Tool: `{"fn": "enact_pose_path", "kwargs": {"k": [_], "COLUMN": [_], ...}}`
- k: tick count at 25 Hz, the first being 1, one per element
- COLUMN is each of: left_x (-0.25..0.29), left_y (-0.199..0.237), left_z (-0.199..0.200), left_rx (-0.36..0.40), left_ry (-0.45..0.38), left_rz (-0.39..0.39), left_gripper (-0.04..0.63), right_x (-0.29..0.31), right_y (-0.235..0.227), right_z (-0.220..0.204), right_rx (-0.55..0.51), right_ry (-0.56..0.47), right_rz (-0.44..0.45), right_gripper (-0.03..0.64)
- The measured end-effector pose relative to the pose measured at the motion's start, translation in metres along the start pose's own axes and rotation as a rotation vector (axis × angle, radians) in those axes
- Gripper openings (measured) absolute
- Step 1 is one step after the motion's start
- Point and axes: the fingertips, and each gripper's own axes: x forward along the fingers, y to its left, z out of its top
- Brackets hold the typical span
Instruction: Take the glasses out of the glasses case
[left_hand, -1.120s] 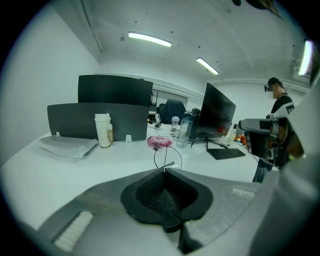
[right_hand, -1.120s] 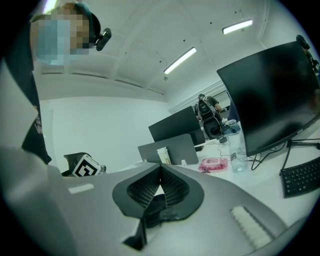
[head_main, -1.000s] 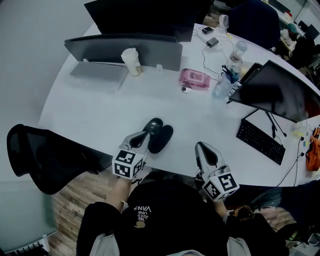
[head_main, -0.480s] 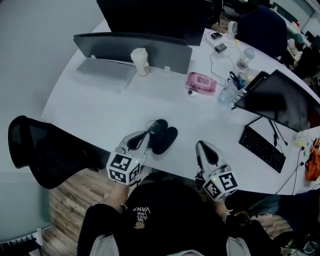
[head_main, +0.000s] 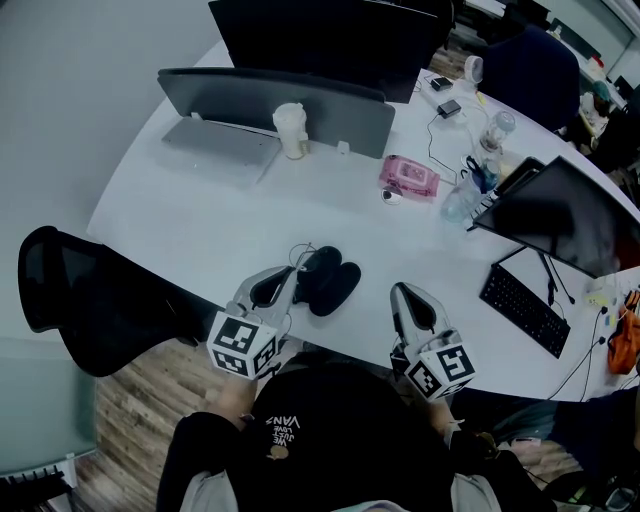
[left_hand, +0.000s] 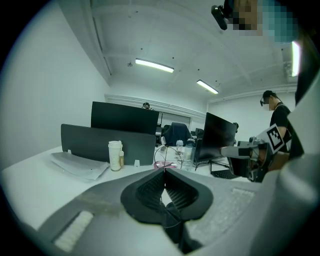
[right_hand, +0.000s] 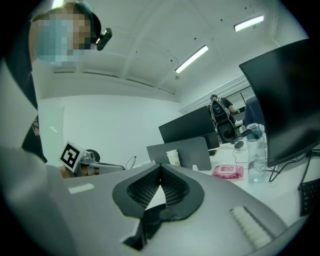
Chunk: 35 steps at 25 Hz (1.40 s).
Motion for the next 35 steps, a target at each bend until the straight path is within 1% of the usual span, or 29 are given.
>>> {"fn": "enact_pose_path", "kwargs": {"k": [10,18,35], "left_x": [-0.015,-0.020,-0.034], "left_y": [0.013,0.022,0.029], "left_z": [0.012,0.016,0.013], "left_rx": [-0.001,-0.010,-0.029], "left_ry": [-0.046,-0.069,-0.074], "left_rz": [0.022,0.021,0.025], "left_gripper": [0.009,0.009,0.009], "right_x": [0.017,0.027,0.043], "right_y": [0.011,0.019,0.038], "right_z": [0.004,0.006,-0.006], "right_rx": [-0.030,-0.046,-0.077], "right_ry": [-0.007,0.007,0.061], "right_rz": [0.038,0.044,0.092], "right_gripper": [0.002,0.002,0.000]}}
